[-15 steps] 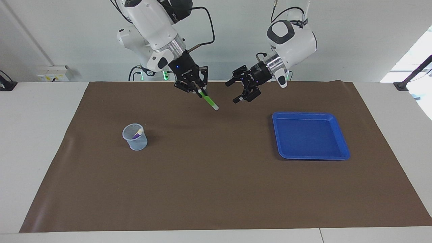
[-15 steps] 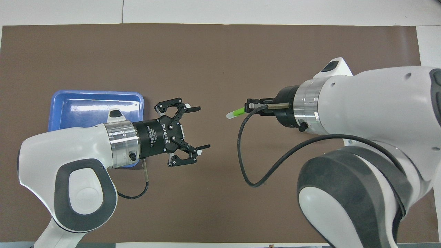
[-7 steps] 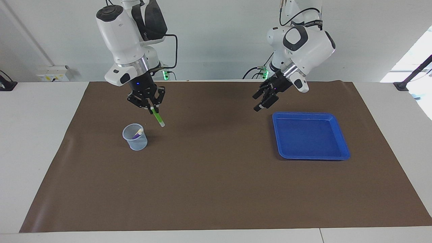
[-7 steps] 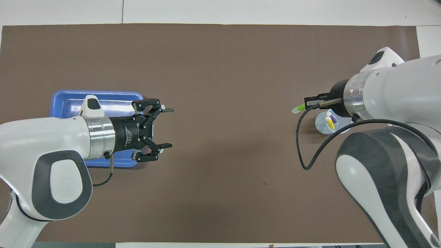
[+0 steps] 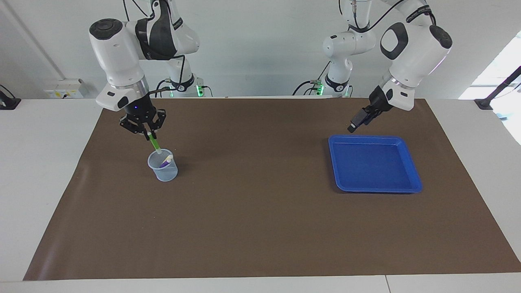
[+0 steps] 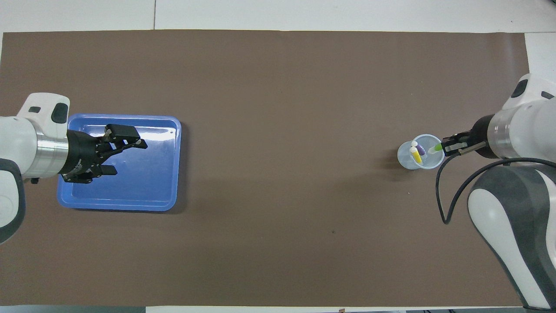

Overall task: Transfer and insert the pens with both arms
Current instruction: 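Lower the green pen into the cup while the left gripper withdraws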

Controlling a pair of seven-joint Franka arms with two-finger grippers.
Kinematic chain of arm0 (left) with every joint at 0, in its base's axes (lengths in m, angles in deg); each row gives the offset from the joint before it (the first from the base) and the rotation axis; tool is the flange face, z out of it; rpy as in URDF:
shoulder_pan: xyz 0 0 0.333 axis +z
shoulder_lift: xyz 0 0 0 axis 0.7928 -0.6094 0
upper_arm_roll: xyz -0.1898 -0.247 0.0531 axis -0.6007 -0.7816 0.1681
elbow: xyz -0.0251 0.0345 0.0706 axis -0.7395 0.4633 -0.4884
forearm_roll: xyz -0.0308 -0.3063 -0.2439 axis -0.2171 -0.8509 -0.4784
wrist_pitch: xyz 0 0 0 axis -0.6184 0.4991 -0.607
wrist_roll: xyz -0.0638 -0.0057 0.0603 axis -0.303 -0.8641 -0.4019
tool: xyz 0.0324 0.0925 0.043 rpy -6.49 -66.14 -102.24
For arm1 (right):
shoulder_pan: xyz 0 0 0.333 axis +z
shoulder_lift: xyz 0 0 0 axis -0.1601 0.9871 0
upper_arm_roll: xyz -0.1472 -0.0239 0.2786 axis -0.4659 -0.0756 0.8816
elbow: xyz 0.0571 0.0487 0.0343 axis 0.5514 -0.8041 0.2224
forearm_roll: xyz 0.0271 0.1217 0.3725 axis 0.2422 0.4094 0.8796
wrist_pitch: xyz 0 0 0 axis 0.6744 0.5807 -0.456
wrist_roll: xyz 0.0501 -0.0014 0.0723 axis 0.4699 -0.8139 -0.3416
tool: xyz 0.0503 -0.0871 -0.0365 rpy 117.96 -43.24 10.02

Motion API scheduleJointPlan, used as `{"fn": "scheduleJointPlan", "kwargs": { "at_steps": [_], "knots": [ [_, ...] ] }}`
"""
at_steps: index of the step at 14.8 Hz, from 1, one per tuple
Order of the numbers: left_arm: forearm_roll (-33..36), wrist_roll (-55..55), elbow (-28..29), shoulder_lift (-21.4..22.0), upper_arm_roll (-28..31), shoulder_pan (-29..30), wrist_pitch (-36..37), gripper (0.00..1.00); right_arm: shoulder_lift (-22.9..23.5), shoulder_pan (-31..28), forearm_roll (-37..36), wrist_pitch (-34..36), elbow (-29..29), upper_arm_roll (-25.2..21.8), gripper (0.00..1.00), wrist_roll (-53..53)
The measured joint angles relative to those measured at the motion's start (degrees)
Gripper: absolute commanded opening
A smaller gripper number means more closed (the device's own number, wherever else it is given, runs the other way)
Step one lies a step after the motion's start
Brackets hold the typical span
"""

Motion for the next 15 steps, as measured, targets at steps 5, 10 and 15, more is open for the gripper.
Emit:
{"fn": "scheduleJointPlan", "kwargs": {
  "at_steps": [5, 10, 15],
  "knots": [
    [14.43, -13.45, -18.38, -8.71, -0.26, -0.28, 15.28, 1.0, -1.05, -1.73, -0.01, -6.91, -6.53, -0.01, 0.0, -1.67],
    [15.9, -21.93, -23.47, -10.2, -0.26, -0.4, 22.98, 1.0, 0.09, -1.97, -0.01, -12.7, -9.99, 0.03, 0.0, -1.67],
    [15.91, -21.94, -18.25, -5.59, 8.72, -9.28, 23.09, 1.0, 2.1, -1.98, 0.01, -13.82, -10.31, 0.05, 0.0, -1.66]
  ]
}}
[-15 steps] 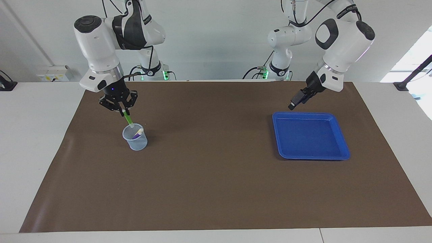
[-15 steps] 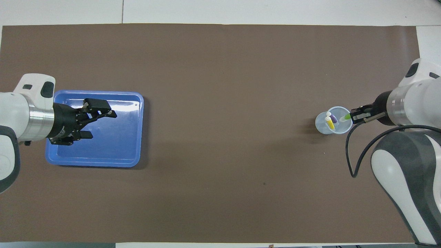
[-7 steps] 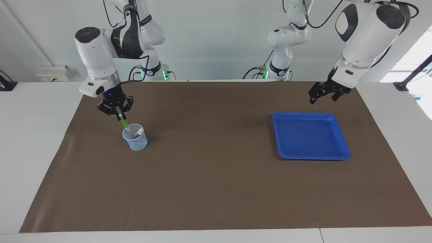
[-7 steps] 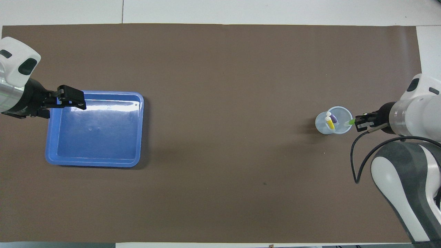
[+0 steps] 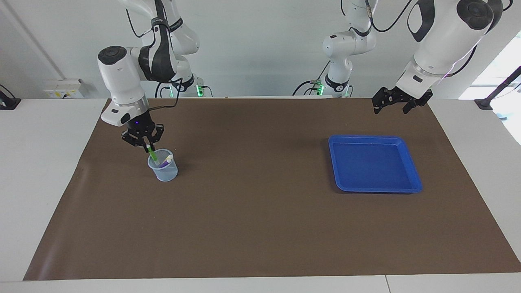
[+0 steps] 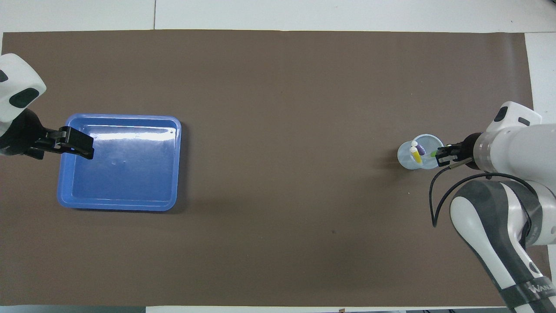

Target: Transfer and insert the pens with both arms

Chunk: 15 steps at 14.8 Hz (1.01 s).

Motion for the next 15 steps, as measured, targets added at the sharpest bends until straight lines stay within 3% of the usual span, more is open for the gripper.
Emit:
{"fn": "scheduleJointPlan", "kwargs": {
  "at_steps": [3, 4, 5, 6, 7, 15],
  "knots": [
    [-1.91, 0.2, 0.82, 1.73, 1.96, -0.93, -2.44, 1.0, 0.84, 0.0, 0.07, -1.23, -0.73, 0.0, 0.0, 0.45],
    [-2.97, 0.28, -0.05, 1.79, 2.88, -1.26, -2.3, 1.0, 1.09, 0.0, 0.07, -1.77, -1.08, 0.01, 0.05, 0.8],
    [-3.46, 0.28, -1.06, 1.73, 4.01, -1.95, -1.54, 1.0, 1.27, 0.0, 0.07, -2.06, -1.31, 0.05, 0.54, 0.9],
    [-3.6, 0.28, -1.78, 1.68, 4.88, -2.63, -0.71, 1.0, 1.38, 0.0, 0.07, -2.11, -1.42, 0.08, 0.88, 0.92],
    [-3.64, 0.28, -1.98, 1.67, 5.33, -3.09, -0.22, 1.0, 1.47, 0.0, 0.07, -2.12, -1.42, 0.08, 1.0, 0.94],
    [-2.33, 0.27, -1.95, -0.25, 5.38, -3.73, -0.23, 1.0, 1.42, -0.18, 0.08, -2.32, 0.95, 0.04, 1.0, 1.0]
  ]
}}
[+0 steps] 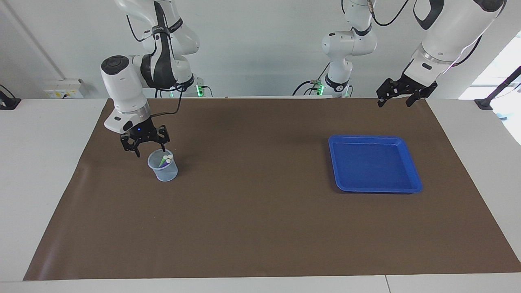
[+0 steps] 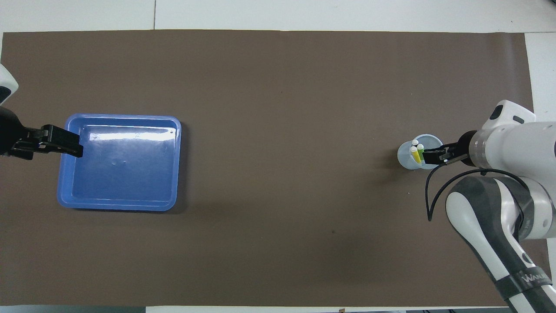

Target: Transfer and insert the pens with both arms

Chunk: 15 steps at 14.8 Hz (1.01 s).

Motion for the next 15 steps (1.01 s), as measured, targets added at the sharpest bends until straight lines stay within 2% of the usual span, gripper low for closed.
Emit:
{"fn": "scheduleJointPlan", "kwargs": {
  "at_steps": [3, 6, 9, 15],
  "knots": [
    [0.11, 0.0, -0.03, -0.22, 0.2, 0.02, -0.15, 1.0, -1.12, -0.65, 0.0, 2.87, 3.37, -0.14, 1.0, 0.01],
    [0.13, 0.0, -0.05, -0.2, 0.78, 0.12, -0.17, 1.0, -2.31, -1.82, 0.03, 11.98, 9.86, -0.31, 1.0, 1.49],
    [0.13, 0.0, -0.05, -0.2, 1.03, 0.15, -0.17, 1.0, -2.43, -1.96, 0.03, 21.95, 17.16, -0.04, 1.0, 8.34],
    [0.13, 0.01, -0.05, -0.2, 1.03, 0.15, -0.17, 1.0, 2.5, -0.82, 0.03, 37.88, 32.75, 0.73, 1.0, 18.31]
  ]
}}
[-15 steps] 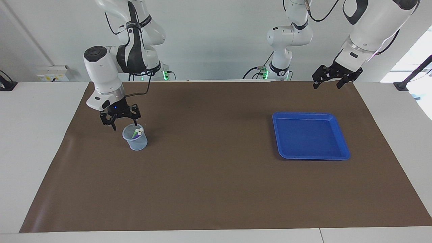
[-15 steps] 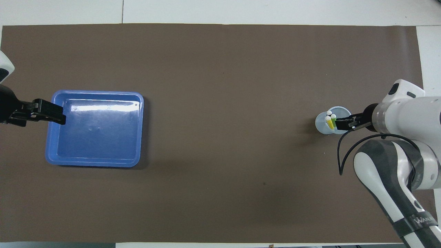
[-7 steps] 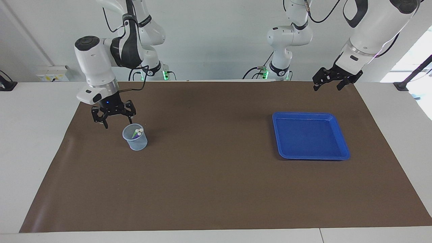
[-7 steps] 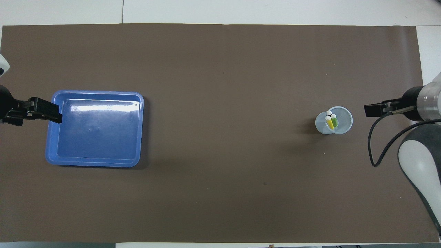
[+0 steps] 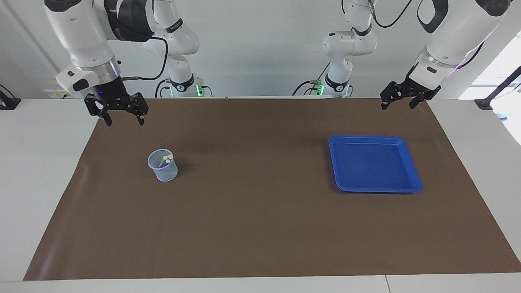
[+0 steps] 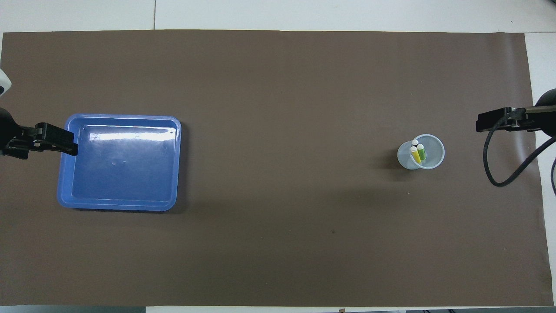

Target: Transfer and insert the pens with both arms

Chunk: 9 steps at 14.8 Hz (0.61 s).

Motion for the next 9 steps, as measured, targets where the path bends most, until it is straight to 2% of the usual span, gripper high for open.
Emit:
{"fn": "scheduleJointPlan", "kwargs": {
  "at_steps": [3, 9],
  "knots": [
    [0.0, 0.0, 0.0, 0.0, 0.0, 0.0, 0.0, 1.0, 1.55, 0.85, 0.0, 3.51, 2.97, 0.09, 1.0, 3.32],
    [0.0, 0.0, 0.0, 0.0, 0.0, 0.0, 0.0, 1.0, 2.49, 1.67, 0.0, 3.88, 3.03, 0.11, 1.0, 3.76]
  ]
}}
